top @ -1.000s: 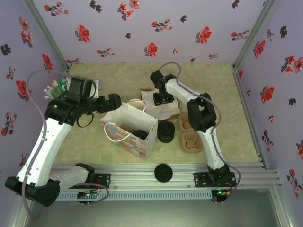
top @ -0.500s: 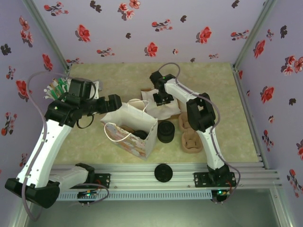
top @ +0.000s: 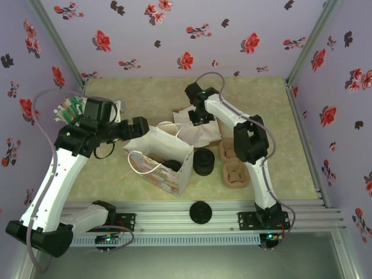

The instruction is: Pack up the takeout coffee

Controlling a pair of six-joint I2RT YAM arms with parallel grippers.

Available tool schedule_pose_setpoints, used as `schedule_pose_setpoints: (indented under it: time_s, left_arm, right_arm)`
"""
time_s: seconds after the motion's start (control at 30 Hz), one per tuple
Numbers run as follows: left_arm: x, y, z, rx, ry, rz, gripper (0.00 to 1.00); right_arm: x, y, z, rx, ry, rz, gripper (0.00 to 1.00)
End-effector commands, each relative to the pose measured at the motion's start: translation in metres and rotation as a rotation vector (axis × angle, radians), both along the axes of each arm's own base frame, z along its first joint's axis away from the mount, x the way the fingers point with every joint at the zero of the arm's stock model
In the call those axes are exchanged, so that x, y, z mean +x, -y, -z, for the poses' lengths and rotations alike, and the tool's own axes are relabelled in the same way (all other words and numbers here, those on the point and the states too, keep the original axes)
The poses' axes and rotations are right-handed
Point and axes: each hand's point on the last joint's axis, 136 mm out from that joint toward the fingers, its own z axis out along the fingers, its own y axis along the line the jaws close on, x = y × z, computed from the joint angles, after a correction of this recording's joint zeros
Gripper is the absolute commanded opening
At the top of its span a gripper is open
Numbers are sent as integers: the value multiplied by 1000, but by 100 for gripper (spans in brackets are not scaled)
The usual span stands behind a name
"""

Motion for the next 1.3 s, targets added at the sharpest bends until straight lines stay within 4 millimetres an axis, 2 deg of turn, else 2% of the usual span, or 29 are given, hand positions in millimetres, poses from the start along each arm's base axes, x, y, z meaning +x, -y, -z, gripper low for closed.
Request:
schedule_pose_setpoints:
  time_s: [0.0, 0.23, 0.4, 0.5, 0.6, 0.63, 0.8, 0.97, 1.13, 1.27]
  left_arm:
    - [-1, -2, -5, -25, 20, -11, 99]
    - [-1, -3, -6, -26, 25, -16, 99]
    - [-2, -4, -8, -33, 37, -21, 99]
    - [-2, -5, -10, -35, 49, -24, 99]
    - [-3, -8, -15, -34, 76, -35, 99]
    - [-3, -11, -18, -33, 93, -46, 99]
    - [-10, -21, -33, -32, 168, -77, 99]
    - [-16, -24, -43, -43, 202, -78, 99]
    - [-20, -23, -52, -65, 221, -71, 99]
    - [-24, -9, -69, -147, 248, -22, 97]
  right_arm:
    - [-1, 2, -24, 15, 37, 13, 23]
    - [-1, 3, -32, 21, 52, 17, 21]
    - [-1, 4, -48, 40, 83, 22, 17]
    - [-1, 6, -61, 44, 111, 30, 12]
    - [1, 14, -80, 45, 172, 59, 3]
    - [2, 17, -89, 54, 200, 70, 0]
    - [-2, 30, -139, 101, 353, 105, 0]
    - [-14, 37, -195, 182, 496, 107, 0]
    - [-44, 24, -252, 268, 628, 13, 0]
    - [-77, 10, -291, 235, 747, -85, 0]
